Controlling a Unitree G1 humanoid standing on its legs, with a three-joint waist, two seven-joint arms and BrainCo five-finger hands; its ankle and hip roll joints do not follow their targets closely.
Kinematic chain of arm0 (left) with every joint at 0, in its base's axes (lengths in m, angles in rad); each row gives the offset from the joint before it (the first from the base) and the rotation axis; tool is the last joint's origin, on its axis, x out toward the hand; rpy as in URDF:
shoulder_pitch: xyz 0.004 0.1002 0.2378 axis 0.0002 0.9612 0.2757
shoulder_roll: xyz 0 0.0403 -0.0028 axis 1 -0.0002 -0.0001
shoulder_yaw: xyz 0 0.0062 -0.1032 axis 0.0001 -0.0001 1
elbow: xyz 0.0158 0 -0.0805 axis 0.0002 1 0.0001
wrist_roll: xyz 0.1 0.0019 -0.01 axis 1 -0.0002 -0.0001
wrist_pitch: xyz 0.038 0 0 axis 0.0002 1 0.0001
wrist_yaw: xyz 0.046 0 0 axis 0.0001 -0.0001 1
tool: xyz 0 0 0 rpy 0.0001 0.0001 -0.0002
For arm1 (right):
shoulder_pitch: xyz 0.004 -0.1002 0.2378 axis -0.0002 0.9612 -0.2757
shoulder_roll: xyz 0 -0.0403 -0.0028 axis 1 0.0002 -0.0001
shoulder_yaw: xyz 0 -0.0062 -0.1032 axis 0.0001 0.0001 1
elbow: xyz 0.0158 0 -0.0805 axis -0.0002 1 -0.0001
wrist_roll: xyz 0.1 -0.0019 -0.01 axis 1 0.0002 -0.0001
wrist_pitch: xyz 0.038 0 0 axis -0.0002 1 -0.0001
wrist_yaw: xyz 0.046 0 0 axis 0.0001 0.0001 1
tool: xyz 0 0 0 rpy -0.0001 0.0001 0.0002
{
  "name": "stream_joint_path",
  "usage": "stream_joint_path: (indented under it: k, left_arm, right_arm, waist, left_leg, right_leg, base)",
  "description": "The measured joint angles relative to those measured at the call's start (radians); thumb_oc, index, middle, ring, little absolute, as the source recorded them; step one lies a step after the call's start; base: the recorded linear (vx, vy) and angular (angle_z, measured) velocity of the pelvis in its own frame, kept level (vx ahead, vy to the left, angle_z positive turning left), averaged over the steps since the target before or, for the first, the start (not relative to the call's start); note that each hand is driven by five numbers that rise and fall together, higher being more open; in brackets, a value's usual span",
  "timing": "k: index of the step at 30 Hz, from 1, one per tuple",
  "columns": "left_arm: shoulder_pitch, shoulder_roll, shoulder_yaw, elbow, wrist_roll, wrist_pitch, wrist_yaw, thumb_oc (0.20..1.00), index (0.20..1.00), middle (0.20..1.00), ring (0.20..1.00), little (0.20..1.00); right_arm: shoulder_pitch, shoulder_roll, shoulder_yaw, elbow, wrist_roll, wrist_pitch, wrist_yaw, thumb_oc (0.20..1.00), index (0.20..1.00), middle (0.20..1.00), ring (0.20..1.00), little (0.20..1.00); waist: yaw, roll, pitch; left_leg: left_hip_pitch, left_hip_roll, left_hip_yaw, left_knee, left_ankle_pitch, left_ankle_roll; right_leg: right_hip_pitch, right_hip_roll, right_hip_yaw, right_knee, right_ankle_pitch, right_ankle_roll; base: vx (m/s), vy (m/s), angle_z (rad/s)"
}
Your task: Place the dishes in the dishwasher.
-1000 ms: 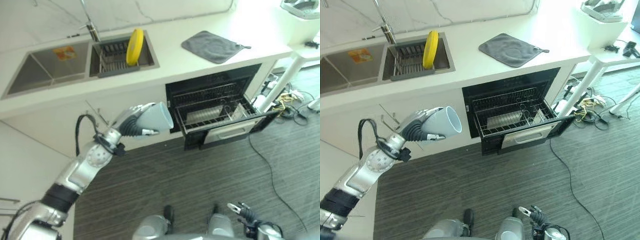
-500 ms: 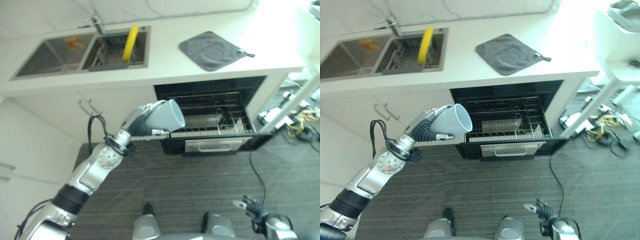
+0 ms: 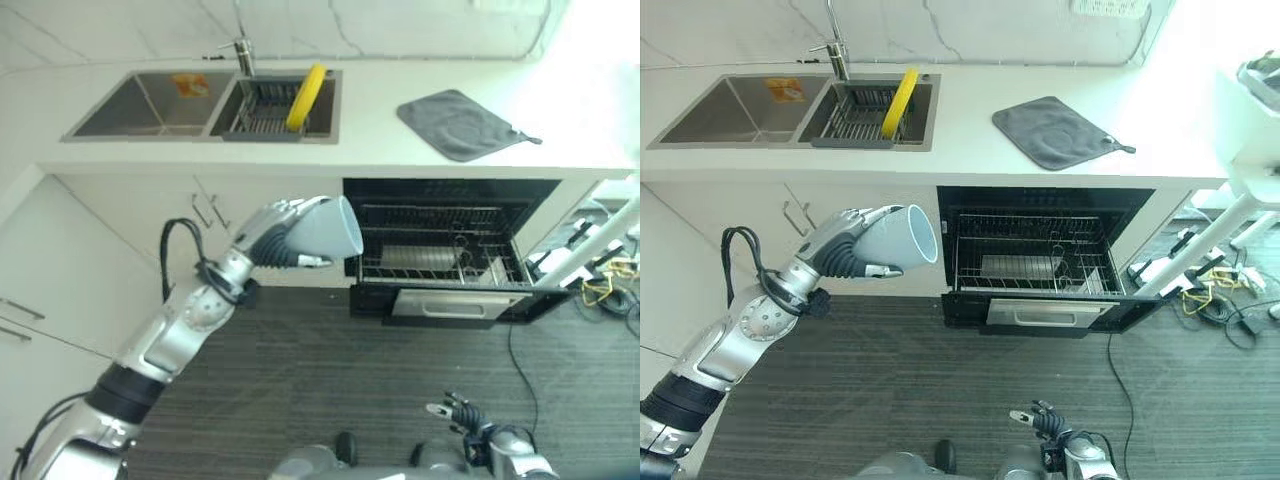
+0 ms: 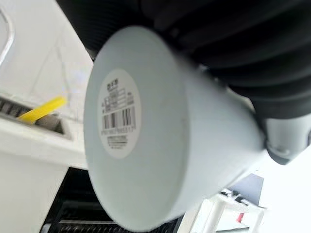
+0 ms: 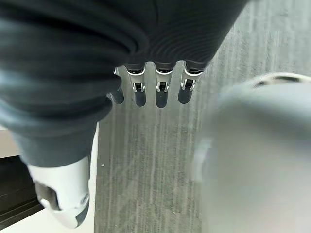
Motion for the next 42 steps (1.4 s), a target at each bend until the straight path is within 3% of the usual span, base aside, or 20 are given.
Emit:
stream_joint_path:
  k: [2, 4, 6, 8, 10, 12, 13, 14, 15, 16, 18, 19, 20, 21, 23, 24, 25, 28, 33, 42]
  left_arm:
    - [0.006, 0.003, -0.002, 0.029, 0.014, -0.004, -0.001, 0.200, 0.200, 0.200, 0.200, 0.200]
    - [0.008, 0.028, -0.001, 0.038, 0.017, -0.001, 0.000, 0.200, 0.200, 0.200, 0.200, 0.200]
    - [0.011, 0.044, 0.004, 0.037, 0.015, -0.003, 0.003, 0.200, 0.200, 0.200, 0.200, 0.200]
    - [0.023, 0.059, 0.010, 0.031, 0.013, -0.003, 0.006, 0.200, 0.200, 0.200, 0.200, 0.200]
    - [0.069, 0.034, 0.051, 0.011, 0.012, 0.004, 0.020, 0.200, 0.200, 0.200, 0.200, 0.200]
    - [0.095, 0.011, 0.057, -0.016, 0.012, 0.010, 0.028, 0.200, 0.200, 0.200, 0.200, 0.200]
    - [0.095, -0.022, 0.056, -0.018, 0.012, 0.017, 0.035, 0.200, 0.200, 0.200, 0.200, 0.200]
    - [0.094, -0.028, 0.054, -0.022, 0.013, 0.017, 0.039, 0.200, 0.200, 0.200, 0.200, 0.200]
    - [0.092, -0.032, 0.043, -0.033, 0.015, 0.015, 0.054, 0.200, 0.200, 0.200, 0.200, 0.200]
    - [0.093, -0.039, 0.040, -0.035, 0.016, 0.012, 0.057, 0.200, 0.200, 0.200, 0.200, 0.200]
    - [0.088, -0.039, 0.047, -0.045, 0.016, 0.007, 0.065, 0.200, 0.200, 0.200, 0.200, 0.200]
    - [0.078, -0.041, 0.046, -0.047, 0.017, 0.004, 0.064, 0.200, 0.200, 0.200, 0.200, 0.200]
    - [0.053, -0.048, 0.042, -0.047, 0.016, 0.002, 0.058, 0.200, 0.200, 0.200, 0.200, 0.200]
    - [0.036, -0.047, 0.043, -0.047, 0.015, 0.003, 0.052, 0.200, 0.200, 0.200, 0.200, 0.200]
    - [0.029, -0.047, 0.045, -0.051, 0.013, 0.003, 0.042, 0.200, 0.200, 0.200, 0.200, 0.200]
    - [0.030, -0.050, 0.045, -0.052, 0.014, 0.005, 0.039, 0.200, 0.200, 0.200, 0.200, 0.200]
    - [0.023, -0.054, 0.044, -0.052, 0.014, 0.006, 0.037, 0.200, 0.200, 0.200, 0.200, 0.200]
    - [0.033, -0.052, 0.045, -0.052, 0.014, 0.022, 0.030, 0.200, 0.200, 0.200, 0.200, 0.200]
    - [0.042, -0.021, 0.043, -0.053, 0.014, 0.041, 0.030, 0.200, 0.200, 0.200, 0.200, 0.200]
    - [0.057, -0.019, 0.043, -0.081, 0.003, 0.055, 0.033, 0.200, 0.200, 0.200, 0.200, 0.200]
  right_arm:
    - [-0.001, -0.003, 0.000, -0.014, 0.003, -0.002, 0.002, 1.000, 1.000, 1.000, 1.000, 1.000]
    - [0.003, 0.011, -0.003, 0.015, 0.002, 0.000, 0.012, 1.000, 1.000, 1.000, 1.000, 1.000]
    - [0.004, 0.013, -0.005, 0.011, 0.001, 0.005, 0.031, 1.000, 1.000, 1.000, 1.000, 1.000]
    - [0.003, 0.018, -0.003, 0.001, 0.001, 0.013, 0.052, 1.000, 1.000, 1.000, 1.000, 1.000]
    - [0.013, 0.017, -0.002, -0.037, 0.003, 0.033, 0.067, 1.000, 1.000, 1.000, 1.000, 1.000]
    - [-0.001, -0.012, 0.000, -0.061, 0.004, 0.040, 0.067, 1.000, 1.000, 1.000, 1.000, 1.000]
    - [-0.010, -0.043, -0.006, -0.063, 0.004, 0.055, 0.064, 1.000, 1.000, 1.000, 1.000, 1.000]
    - [-0.012, -0.050, -0.018, -0.048, 0.005, 0.051, 0.064, 1.000, 1.000, 1.000, 1.000, 1.000]
    - [-0.023, -0.053, -0.034, 0.032, 0.006, 0.038, 0.063, 1.000, 1.000, 1.000, 1.000, 1.000]
    - [-0.022, -0.053, -0.034, 0.057, 0.006, 0.031, 0.064, 1.000, 1.000, 1.000, 1.000, 1.000]
    - [-0.020, -0.055, -0.035, 0.107, 0.006, 0.021, 0.063, 1.000, 1.000, 1.000, 1.000, 1.000]
    - [-0.014, -0.055, -0.036, 0.123, 0.007, 0.015, 0.057, 1.000, 1.000, 1.000, 1.000, 1.000]
    - [0.004, -0.056, -0.044, 0.128, 0.032, 0.010, 0.044, 1.000, 1.000, 1.000, 1.000, 1.000]
    - [0.004, -0.062, -0.045, 0.122, 0.046, 0.008, 0.035, 1.000, 1.000, 1.000, 1.000, 1.000]
    - [0.004, -0.077, -0.063, 0.088, 0.046, 0.009, 0.029, 1.000, 1.000, 1.000, 1.000, 1.000]
    - [0.009, -0.086, -0.075, 0.087, 0.044, 0.010, 0.029, 1.000, 1.000, 1.000, 1.000, 1.000]
    - [0.021, -0.086, -0.077, 0.088, 0.043, 0.011, 0.029, 1.000, 1.000, 1.000, 1.000, 1.000]
    - [0.060, -0.019, -0.076, 0.092, 0.042, 0.033, 0.021, 1.000, 1.000, 1.000, 1.000, 1.000]
    - [0.037, 0.013, -0.096, 0.130, 0.042, 0.034, -0.002, 1.000, 1.000, 1.000, 1.000, 1.000]
    - [0.158, -0.039, -0.172, 0.074, 0.074, 0.032, -0.045, 1.000, 1.000, 1.000, 1.000, 1.000]
  waist:
    - [0.000, -0.002, 0.003]
    - [0.004, -0.024, -0.001]
    - [0.001, -0.028, -0.001]
    - [0.003, -0.027, 0.001]
    - [0.000, -0.026, 0.000]
    - [-0.009, -0.013, 0.000]
    - [-0.024, -0.016, 0.001]
    - [-0.021, -0.018, 0.001]
    - [-0.009, -0.027, 0.007]
    - [0.002, -0.031, 0.009]
    - [0.000, -0.023, 0.008]
    - [-0.018, 0.000, 0.008]
    - [-0.033, 0.026, 0.008]
    - [-0.037, 0.031, 0.007]
    - [-0.059, 0.038, 0.003]
    - [-0.079, 0.070, -0.013]
    - [-0.089, 0.078, -0.016]
    - [-0.054, 0.025, -0.017]
    - [-0.035, 0.018, -0.018]
    - [-0.074, 0.016, -0.030]
  left_leg:
    - [0.002, -0.001, -0.006, -0.001, -0.004, -0.005]
    - [0.018, -0.011, -0.006, 0.001, -0.022, -0.010]
    - [0.033, -0.013, -0.009, 0.011, -0.033, -0.027]
    - [0.057, 0.015, -0.008, 0.015, -0.043, -0.034]
    - [0.091, 0.069, -0.010, 0.015, -0.063, -0.071]
    - [0.091, 0.144, -0.010, 0.024, -0.038, -0.133]
    - [0.050, 0.183, -0.002, 0.103, -0.016, -0.167]
    - [0.013, 0.206, 0.013, 0.192, -0.009, -0.178]
    - [-0.117, 0.260, 0.003, 0.467, 0.043, -0.184]
    - [-0.128, 0.244, -0.026, 0.452, 0.018, -0.188]
    - [-0.111, 0.197, -0.065, 0.122, 0.016, -0.193]
    - [-0.097, 0.204, -0.052, -0.070, 0.079, -0.204]
    - [-0.095, 0.263, -0.030, -0.179, 0.155, -0.227]
    - [-0.083, 0.289, -0.033, -0.175, 0.168, -0.232]
    - [-0.038, 0.281, -0.019, -0.197, 0.187, -0.236]
    - [0.004, 0.275, -0.010, -0.199, 0.261, -0.212]
    - [0.023, 0.273, 0.000, -0.197, 0.254, -0.214]
    - [0.027, 0.231, -0.007, -0.196, 0.241, -0.201]
    - [0.026, 0.179, -0.003, -0.196, 0.205, -0.165]
    - [0.024, 0.195, 0.038, -0.197, 0.205, -0.166]
  right_leg:
    - [0.011, -0.018, 0.005, -0.218, 0.011, 0.005]
    - [0.112, 0.002, 0.053, -0.587, 0.092, 0.048]
    - [0.144, -0.006, 0.032, -0.635, 0.175, 0.052]
    - [0.194, 0.006, -0.035, -0.689, 0.229, 0.024]
    - [0.258, 0.068, -0.063, -0.684, 0.226, 0.010]
    - [0.259, 0.136, -0.062, -0.648, 0.175, -0.032]
    - [0.241, 0.161, -0.072, -0.581, 0.105, -0.071]
    - [0.245, 0.175, -0.079, -0.571, 0.085, -0.091]
    - [0.296, 0.211, -0.079, -0.606, 0.045, -0.154]
    - [0.319, 0.217, -0.067, -0.635, 0.052, -0.153]
    - [0.366, 0.244, -0.054, -0.704, 0.068, -0.141]
    - [0.398, 0.270, -0.051, -0.743, 0.080, -0.152]
    - [0.437, 0.304, -0.051, -0.772, 0.081, -0.155]
    - [0.452, 0.302, -0.041, -0.772, 0.075, -0.154]
    - [0.459, 0.283, -0.016, -0.772, 0.066, -0.140]
    - [0.464, 0.288, 0.001, -0.772, 0.055, -0.122]
    - [0.474, 0.292, -0.003, -0.772, 0.044, -0.104]
    - [0.470, 0.242, -0.007, -0.750, 0.042, -0.081]
    - [0.474, 0.191, -0.004, -0.768, 0.034, -0.029]
    - [0.450, 0.202, 0.032, -0.773, 0.060, -0.032]
  base:
    - [0.31, -0.495, 0.12]
    - [0.32, -0.486, 0.05]
    - [0.32, -0.554, -0.01]
    - [0.27, -0.555, -0.09]
    - [0.17, -0.411, -0.06]
    - [0.16, -0.474, 0.11]
    - [0.20, -0.437, 0.27]
    - [0.28, -0.311, 0.14]
    - [0.30, -0.038, -0.19]
    - [0.30, 0.066, -0.42]
    - [0.23, 0.149, -0.45]
    - [0.25, 0.239, -0.40]
    - [0.27, 0.298, -0.66]
    - [0.24, 0.257, -0.76]
    - [0.15, 0.110, -0.68]
    - [0.13, 0.040, -0.35]
    - [0.10, 0.012, -0.01]
    - [0.04, -0.004, 0.14]
    - [0.03, -0.004, 0.06]
    - [-0.01, -0.016, -0.14]
